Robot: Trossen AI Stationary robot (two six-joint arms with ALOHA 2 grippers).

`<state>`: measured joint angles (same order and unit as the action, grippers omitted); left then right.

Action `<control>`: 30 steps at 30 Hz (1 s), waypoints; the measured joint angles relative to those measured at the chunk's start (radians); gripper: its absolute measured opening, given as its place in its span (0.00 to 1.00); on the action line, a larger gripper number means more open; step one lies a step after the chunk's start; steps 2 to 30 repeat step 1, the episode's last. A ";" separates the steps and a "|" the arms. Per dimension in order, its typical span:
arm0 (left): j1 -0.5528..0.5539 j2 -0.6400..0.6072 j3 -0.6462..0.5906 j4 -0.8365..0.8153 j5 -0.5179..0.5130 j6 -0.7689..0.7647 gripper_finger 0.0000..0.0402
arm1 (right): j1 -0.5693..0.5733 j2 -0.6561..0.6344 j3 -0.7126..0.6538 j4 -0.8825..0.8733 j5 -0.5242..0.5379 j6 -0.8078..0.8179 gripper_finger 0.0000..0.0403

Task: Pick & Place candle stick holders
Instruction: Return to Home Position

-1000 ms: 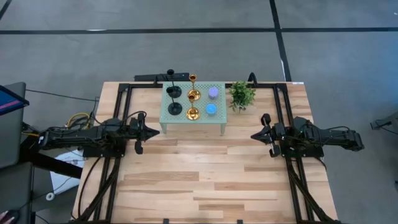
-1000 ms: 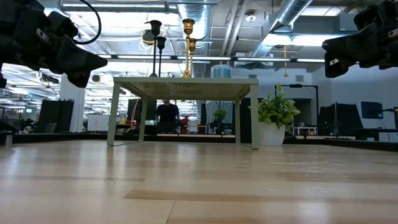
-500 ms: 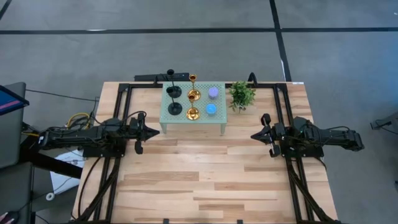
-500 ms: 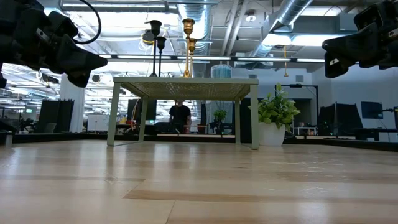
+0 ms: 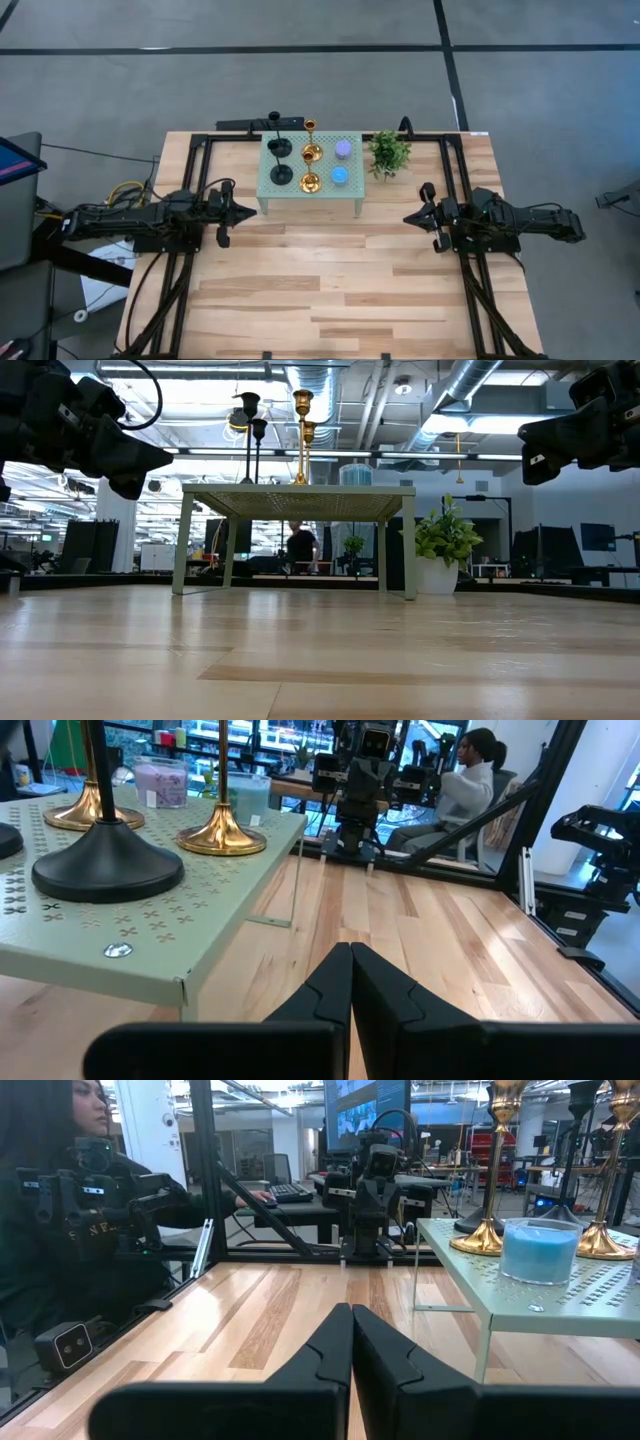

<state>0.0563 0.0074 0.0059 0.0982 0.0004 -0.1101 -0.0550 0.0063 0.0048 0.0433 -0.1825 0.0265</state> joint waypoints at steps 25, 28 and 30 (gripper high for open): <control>0.000 0.000 0.000 0.000 0.000 0.000 0.02 | 0.000 0.000 0.000 0.000 0.000 0.000 0.00; 0.000 0.000 0.000 0.000 0.000 0.000 0.02 | 0.000 0.000 0.000 0.000 0.000 0.000 0.00; 0.000 0.000 0.000 0.000 0.000 0.000 0.02 | 0.000 0.000 0.000 0.000 0.000 0.000 0.00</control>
